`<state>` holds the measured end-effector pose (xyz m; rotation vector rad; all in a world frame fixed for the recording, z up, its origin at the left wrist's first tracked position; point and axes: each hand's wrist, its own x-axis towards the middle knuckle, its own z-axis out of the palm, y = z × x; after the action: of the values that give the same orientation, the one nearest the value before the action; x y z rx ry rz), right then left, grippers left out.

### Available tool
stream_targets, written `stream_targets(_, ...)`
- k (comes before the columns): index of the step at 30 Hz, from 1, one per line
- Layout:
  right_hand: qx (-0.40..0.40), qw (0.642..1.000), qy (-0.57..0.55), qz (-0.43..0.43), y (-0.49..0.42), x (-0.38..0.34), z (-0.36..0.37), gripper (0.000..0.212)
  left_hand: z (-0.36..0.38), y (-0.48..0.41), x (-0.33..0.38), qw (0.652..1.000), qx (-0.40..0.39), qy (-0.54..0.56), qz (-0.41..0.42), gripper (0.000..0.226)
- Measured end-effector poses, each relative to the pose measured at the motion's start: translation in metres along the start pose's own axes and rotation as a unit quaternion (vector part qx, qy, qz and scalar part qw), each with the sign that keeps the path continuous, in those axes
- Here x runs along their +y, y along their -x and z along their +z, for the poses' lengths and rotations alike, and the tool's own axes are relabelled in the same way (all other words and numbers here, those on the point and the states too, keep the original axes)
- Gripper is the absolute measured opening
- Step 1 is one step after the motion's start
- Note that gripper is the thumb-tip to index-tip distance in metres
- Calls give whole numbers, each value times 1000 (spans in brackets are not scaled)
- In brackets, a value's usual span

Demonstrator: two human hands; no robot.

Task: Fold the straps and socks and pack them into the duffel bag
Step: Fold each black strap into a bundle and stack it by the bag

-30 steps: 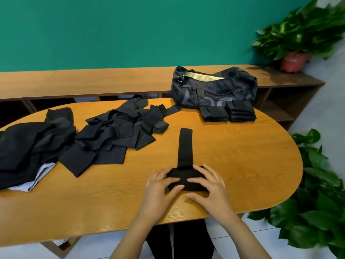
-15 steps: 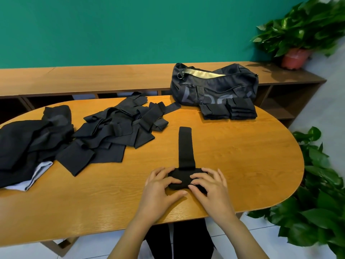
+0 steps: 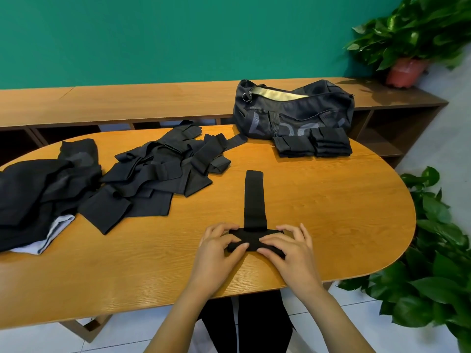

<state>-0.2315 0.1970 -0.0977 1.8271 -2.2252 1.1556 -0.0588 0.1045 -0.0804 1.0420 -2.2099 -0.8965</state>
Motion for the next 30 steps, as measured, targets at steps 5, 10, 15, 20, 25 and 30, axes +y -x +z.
stream_targets(5, 1, 1000, -13, 2, -1, 2, 0, 41, 0, 3, 2, 998, -11, -50, 38, 32)
stream_targets(10, -17, 999, -41, 18, 0, 4, -1, 45, -1, 3, 0, 997, -11, -73, 37, 20)
stream_targets(15, -34, 998, -41, 23, -2, 3, -3, 39, 0, 2, 0, 998, -2, -56, 25, 14)
stream_targets(20, -24, 997, -66, 41, -1, 3, -3, 29, -2, 2, 2, 999, -3, -49, 11, 15)
stream_targets(25, -31, 992, -94, 80, -4, -2, -7, 16, -2, 2, 2, 997, -17, -78, 15, 25)
stream_targets(30, -34, 991, -86, 93, -3, -5, -11, 26, -3, 1, 3, 999, 12, -33, 6, 18)
